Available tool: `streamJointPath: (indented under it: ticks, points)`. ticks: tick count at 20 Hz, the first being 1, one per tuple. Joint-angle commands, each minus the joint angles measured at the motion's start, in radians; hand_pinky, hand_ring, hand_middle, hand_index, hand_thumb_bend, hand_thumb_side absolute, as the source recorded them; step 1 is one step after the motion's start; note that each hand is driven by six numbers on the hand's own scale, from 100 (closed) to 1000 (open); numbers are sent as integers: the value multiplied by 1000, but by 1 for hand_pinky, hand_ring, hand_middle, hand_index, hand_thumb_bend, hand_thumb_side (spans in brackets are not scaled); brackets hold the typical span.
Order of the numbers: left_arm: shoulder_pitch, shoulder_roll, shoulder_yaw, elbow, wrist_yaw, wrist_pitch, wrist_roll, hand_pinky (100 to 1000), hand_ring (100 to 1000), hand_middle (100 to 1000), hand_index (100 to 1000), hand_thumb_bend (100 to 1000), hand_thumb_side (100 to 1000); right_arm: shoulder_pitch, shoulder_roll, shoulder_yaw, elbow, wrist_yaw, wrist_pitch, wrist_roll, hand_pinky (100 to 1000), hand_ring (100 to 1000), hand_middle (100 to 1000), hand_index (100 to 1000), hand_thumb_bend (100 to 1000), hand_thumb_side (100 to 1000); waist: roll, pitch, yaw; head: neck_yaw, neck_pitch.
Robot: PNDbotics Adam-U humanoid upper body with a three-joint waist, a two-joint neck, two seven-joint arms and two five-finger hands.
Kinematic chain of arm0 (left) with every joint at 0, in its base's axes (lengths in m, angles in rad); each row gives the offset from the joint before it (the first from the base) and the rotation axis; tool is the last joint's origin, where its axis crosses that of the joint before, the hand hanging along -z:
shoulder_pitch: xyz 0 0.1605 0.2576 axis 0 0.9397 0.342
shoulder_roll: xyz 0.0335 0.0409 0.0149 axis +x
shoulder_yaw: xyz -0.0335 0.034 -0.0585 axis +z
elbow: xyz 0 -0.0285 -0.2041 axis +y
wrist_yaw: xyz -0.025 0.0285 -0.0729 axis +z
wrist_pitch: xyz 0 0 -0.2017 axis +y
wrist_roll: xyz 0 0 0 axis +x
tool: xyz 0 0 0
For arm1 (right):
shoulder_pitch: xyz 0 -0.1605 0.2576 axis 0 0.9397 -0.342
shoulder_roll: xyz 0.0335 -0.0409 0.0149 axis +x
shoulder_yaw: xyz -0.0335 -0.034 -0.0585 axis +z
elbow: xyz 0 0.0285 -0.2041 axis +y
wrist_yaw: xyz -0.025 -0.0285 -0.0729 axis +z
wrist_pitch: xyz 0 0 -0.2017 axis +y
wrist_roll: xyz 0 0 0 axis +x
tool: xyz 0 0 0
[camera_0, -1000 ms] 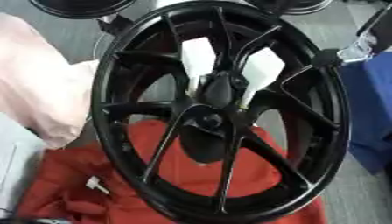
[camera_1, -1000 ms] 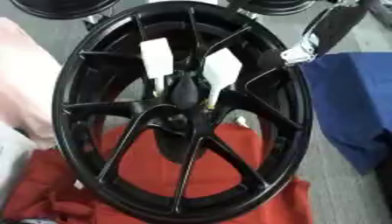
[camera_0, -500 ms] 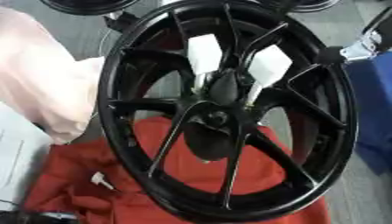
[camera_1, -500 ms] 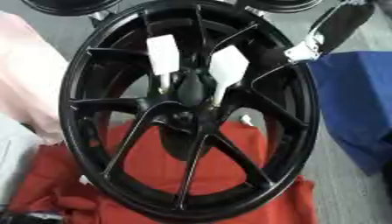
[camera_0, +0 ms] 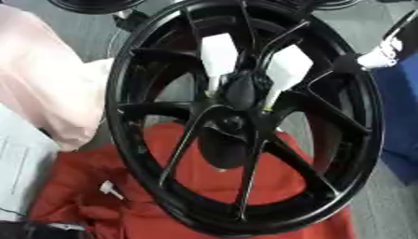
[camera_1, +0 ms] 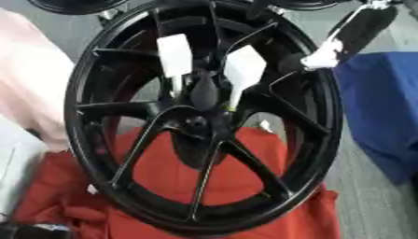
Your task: Pull the pin out of the wheel hub.
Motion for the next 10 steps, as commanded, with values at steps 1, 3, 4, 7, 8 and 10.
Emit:
streamJointPath:
  ticks: [1,3,4,7,8,10]
  points:
    - [-1,30,10,-14,3,-1,4,660,502,432,712,317,583,-16,-6,-11,-13,21,-276,282,887,859,783,874,400,636,2,-18,-2,2,-3]
    - [-1,29,11,-14,2,-1,5,660,502,432,712,316,583,-16,4,-8,-12,35,-277,282,887,859,783,875,406,634,1,-18,-2,1,-2]
    - [-1,29,11,-13,2,-1,5,660,502,432,712,315,584,-14,9,-7,-11,38,-278,282,886,855,781,879,398,617,0,-17,-2,2,-2]
    - [-4,27,10,-14,3,0,6,660,502,431,712,313,585,-6,23,-5,-2,36,-278,278,889,858,792,886,391,590,-1,-14,0,2,-6]
    - [-4,26,10,-14,4,0,6,661,502,431,712,313,585,-5,26,-5,-1,36,-279,278,889,859,793,886,393,590,-2,-13,1,3,-6]
    - [-4,26,11,-14,4,0,7,661,501,431,712,313,585,-6,35,-4,0,37,-281,280,889,858,791,884,394,585,-2,-12,3,4,-8]
